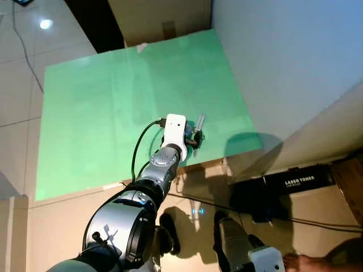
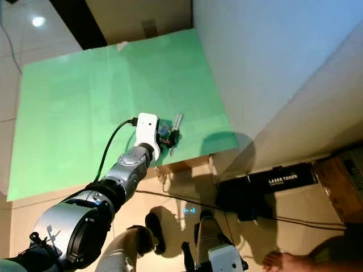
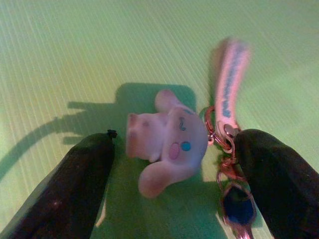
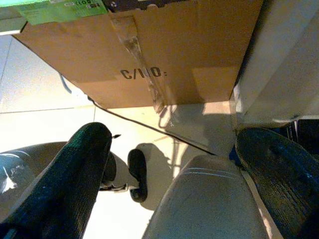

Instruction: Hang keys on a hook

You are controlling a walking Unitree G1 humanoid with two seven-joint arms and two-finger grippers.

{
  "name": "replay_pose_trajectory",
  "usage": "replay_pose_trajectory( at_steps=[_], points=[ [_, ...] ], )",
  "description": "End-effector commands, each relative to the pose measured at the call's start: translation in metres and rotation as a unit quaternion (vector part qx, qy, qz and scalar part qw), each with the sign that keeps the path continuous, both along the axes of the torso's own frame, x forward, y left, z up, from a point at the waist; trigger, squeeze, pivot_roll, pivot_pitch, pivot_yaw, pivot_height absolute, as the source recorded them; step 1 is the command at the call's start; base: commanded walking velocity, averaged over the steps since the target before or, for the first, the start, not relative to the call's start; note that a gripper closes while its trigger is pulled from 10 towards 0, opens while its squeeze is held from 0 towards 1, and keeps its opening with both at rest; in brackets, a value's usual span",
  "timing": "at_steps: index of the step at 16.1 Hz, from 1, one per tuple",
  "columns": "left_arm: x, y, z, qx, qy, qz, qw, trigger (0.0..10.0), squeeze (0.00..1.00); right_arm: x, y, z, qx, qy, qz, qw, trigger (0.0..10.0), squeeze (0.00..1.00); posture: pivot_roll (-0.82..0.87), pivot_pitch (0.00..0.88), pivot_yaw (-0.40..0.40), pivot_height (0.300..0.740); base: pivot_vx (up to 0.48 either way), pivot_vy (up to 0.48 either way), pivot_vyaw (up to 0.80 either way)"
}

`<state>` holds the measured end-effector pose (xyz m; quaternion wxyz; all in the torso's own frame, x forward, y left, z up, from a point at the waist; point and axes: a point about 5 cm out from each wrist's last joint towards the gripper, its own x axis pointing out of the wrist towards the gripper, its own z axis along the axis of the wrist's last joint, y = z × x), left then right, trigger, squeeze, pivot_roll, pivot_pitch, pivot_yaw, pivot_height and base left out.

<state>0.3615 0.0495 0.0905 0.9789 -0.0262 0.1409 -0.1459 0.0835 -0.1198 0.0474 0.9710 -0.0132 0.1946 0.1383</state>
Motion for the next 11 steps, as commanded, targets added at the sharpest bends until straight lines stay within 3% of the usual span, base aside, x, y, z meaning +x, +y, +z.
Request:
replay_pose_trajectory(
  at_steps=[1, 3, 4, 5, 6, 7, 11],
  points=[
    [-0.0076, 0.0023, -0.0149, 0.005, 0.032, 0.017, 0.999, 10.0, 0.00, -0.0104, -0.0009, -0.0099, -0.002, 0.026, -0.005, 1.000, 10.0, 0.00, -0.49, 0.401, 0.111, 0.740, 0.000, 0.000, 0.00],
    [-0.0061, 0.0019, -0.0123, -0.003, 0.029, 0.027, 0.999, 10.0, 0.00, -0.0093, -0.0008, -0.0139, -0.002, 0.028, -0.007, 1.000, 10.0, 0.00, -0.50, 0.403, 0.110, 0.740, 0.000, 0.000, 0.00],
    [-0.0058, 0.0012, -0.0115, -0.016, 0.032, 0.029, 0.999, 8.8, 0.00, -0.0077, 0.0001, -0.0149, -0.002, 0.028, -0.007, 1.000, 10.0, 0.00, -0.50, 0.401, 0.111, 0.740, 0.000, 0.000, 0.00],
    [-0.0057, 0.0008, -0.0116, -0.022, 0.036, 0.031, 0.999, 5.6, 0.00, -0.0063, 0.0009, -0.0157, -0.002, 0.028, -0.008, 1.000, 10.0, 0.00, -0.50, 0.401, 0.111, 0.740, 0.000, 0.000, 0.00],
    [-0.0056, 0.0009, -0.0116, -0.026, 0.039, 0.034, 0.998, 4.4, 0.00, -0.0067, 0.0006, -0.0159, -0.002, 0.027, -0.008, 1.000, 10.0, 0.00, -0.50, 0.400, 0.110, 0.740, 0.000, 0.000, 0.00],
    [-0.0054, 0.0014, -0.0118, -0.037, 0.045, 0.041, 0.997, 0.0, 0.00, -0.0072, 0.0001, -0.0160, -0.002, 0.027, -0.008, 1.000, 10.0, 0.00, -0.50, 0.398, 0.109, 0.740, 0.000, 0.000, 0.00],
    [-0.0047, 0.0021, -0.0104, -0.058, 0.044, 0.043, 0.996, 0.0, 0.00, -0.0060, -0.0007, -0.0172, -0.003, 0.025, -0.008, 1.000, 10.0, 0.00, -0.50, 0.397, 0.107, 0.740, 0.000, 0.000, 0.00]
  ],
)
